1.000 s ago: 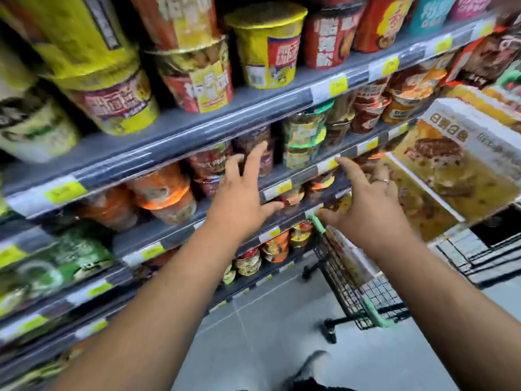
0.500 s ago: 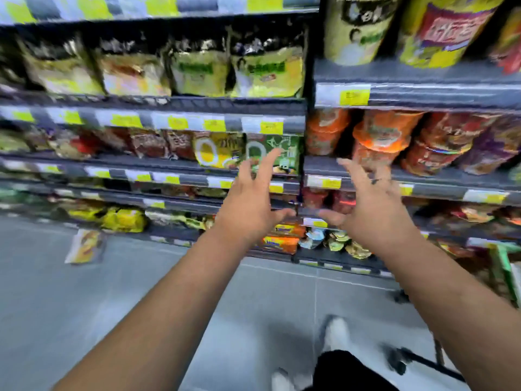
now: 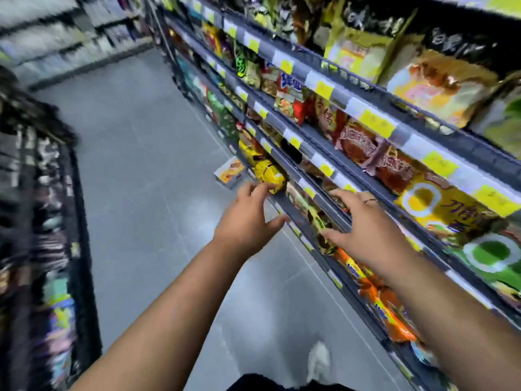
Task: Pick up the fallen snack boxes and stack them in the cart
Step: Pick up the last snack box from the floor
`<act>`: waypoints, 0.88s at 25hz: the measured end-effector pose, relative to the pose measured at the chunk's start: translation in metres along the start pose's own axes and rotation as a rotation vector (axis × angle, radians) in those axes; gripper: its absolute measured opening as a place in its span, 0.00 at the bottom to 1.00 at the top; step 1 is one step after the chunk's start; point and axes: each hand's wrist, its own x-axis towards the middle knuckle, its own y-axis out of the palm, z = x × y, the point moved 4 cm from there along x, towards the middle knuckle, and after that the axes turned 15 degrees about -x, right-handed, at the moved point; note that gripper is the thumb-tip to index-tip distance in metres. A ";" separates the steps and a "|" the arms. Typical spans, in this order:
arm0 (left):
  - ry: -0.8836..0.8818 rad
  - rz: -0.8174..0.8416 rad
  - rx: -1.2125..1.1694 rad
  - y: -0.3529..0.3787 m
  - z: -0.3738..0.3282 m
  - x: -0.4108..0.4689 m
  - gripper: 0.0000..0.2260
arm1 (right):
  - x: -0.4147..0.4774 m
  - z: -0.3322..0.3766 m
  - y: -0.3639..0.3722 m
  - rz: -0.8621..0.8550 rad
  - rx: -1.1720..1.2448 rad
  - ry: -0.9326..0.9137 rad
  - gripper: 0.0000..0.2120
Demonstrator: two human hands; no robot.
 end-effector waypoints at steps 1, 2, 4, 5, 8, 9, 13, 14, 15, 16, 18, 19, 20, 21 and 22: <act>-0.051 -0.054 0.007 -0.014 0.015 0.006 0.27 | 0.023 0.015 0.002 0.026 -0.006 -0.069 0.35; -0.105 -0.101 0.015 -0.028 0.031 0.011 0.27 | 0.045 0.031 0.004 0.053 -0.013 -0.123 0.35; -0.204 -0.170 0.019 -0.050 0.058 0.016 0.28 | 0.084 0.058 0.012 0.091 -0.025 -0.192 0.35; -0.236 -0.197 0.009 -0.060 0.070 0.019 0.28 | 0.103 0.070 0.017 0.101 -0.017 -0.215 0.35; -0.325 -0.273 -0.005 -0.096 0.118 0.036 0.28 | 0.161 0.121 0.041 0.152 0.006 -0.288 0.36; -0.349 -0.282 -0.005 -0.108 0.136 0.046 0.28 | 0.180 0.138 0.051 0.172 -0.003 -0.312 0.35; -0.376 -0.263 0.008 -0.152 0.201 0.104 0.28 | 0.253 0.199 0.083 0.211 -0.024 -0.326 0.34; -0.369 -0.255 0.007 -0.166 0.219 0.125 0.28 | 0.276 0.215 0.090 0.210 -0.016 -0.315 0.34; -0.356 -0.246 0.013 -0.182 0.235 0.147 0.29 | 0.299 0.232 0.096 0.206 -0.008 -0.297 0.34; -0.343 -0.230 0.026 -0.199 0.249 0.168 0.29 | 0.319 0.250 0.100 0.201 -0.001 -0.283 0.34; -0.312 -0.178 0.064 -0.227 0.274 0.209 0.30 | 0.358 0.282 0.106 0.184 0.006 -0.262 0.34; -0.294 -0.141 0.086 -0.237 0.286 0.230 0.31 | 0.377 0.294 0.107 0.179 0.012 -0.237 0.34; -0.281 -0.105 0.102 -0.246 0.298 0.250 0.31 | 0.395 0.305 0.109 0.180 0.023 -0.208 0.33; -0.274 -0.079 0.107 -0.253 0.308 0.268 0.31 | 0.411 0.315 0.111 0.182 0.035 -0.193 0.33; -0.267 -0.060 0.106 -0.259 0.318 0.286 0.32 | 0.427 0.322 0.114 0.183 0.041 -0.190 0.32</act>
